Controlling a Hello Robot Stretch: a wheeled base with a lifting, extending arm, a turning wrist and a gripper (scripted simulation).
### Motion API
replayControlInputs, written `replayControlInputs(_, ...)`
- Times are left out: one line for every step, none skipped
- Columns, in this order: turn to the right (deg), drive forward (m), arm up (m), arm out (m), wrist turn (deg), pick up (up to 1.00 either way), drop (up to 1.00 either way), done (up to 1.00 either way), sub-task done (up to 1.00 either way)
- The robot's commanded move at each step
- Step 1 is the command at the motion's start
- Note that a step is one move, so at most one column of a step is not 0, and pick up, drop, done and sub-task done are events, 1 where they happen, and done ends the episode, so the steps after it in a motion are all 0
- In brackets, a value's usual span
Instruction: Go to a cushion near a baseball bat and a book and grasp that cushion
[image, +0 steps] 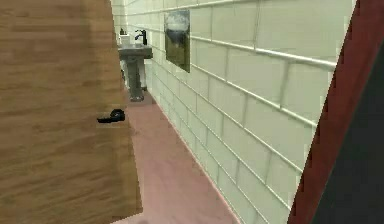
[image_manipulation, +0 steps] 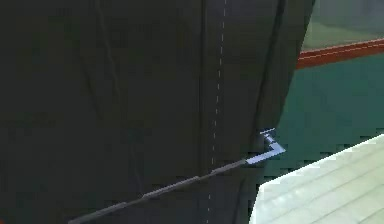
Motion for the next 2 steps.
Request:
replayControlInputs(-36.0,0.0,0.0,0.0,0.0,0.0,0.0,0.0,0.0)
replayControlInputs(0.0,0.05,0.0,0.0,0.0,0.0,0.0,0.0,0.0)
